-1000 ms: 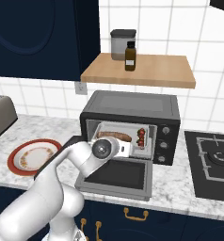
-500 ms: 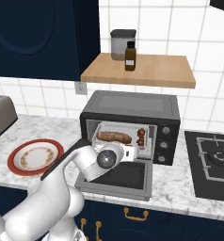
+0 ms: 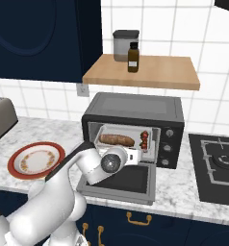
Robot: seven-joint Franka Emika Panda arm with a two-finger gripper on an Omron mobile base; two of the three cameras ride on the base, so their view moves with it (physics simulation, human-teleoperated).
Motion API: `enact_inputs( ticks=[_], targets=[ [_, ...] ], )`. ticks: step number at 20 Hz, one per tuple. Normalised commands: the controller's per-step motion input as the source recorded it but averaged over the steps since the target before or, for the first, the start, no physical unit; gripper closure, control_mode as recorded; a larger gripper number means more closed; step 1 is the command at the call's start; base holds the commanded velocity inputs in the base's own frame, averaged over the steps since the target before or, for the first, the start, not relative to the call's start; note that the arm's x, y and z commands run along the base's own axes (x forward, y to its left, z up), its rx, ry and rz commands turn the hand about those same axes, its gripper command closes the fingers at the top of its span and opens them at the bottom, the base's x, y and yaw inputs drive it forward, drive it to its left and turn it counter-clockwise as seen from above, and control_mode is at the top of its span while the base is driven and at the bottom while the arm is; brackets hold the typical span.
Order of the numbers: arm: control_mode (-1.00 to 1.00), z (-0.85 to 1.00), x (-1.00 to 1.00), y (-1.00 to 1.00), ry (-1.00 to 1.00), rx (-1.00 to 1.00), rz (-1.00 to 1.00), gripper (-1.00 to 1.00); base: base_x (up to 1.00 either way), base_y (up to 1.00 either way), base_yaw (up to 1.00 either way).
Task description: Pick up the kebab skewer and baguette bread, and place them inside the toaster oven. Close the toaster oven door and start by setting the timer.
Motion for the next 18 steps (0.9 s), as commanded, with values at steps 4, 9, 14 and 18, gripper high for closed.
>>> enact_inputs(
  ticks=[4,9,14,18],
  targets=[
    [-1.00,-0.15,0.15,0.14,0.00,0.00,0.00,-1.00,0.00,0.00,0.00],
    [-1.00,-0.09,0.20,0.11,0.00,0.00,0.00,-1.00,0.00,0.00,0.00],
    [-1.00,-0.15,0.14,0.06,0.00,0.00,0.00,-1.00,0.00,0.00,0.00],
    [-1.00,-0.12,0.11,0.00,0.00,0.00,0.00,-1.00,0.00,0.00,0.00]
  ],
)
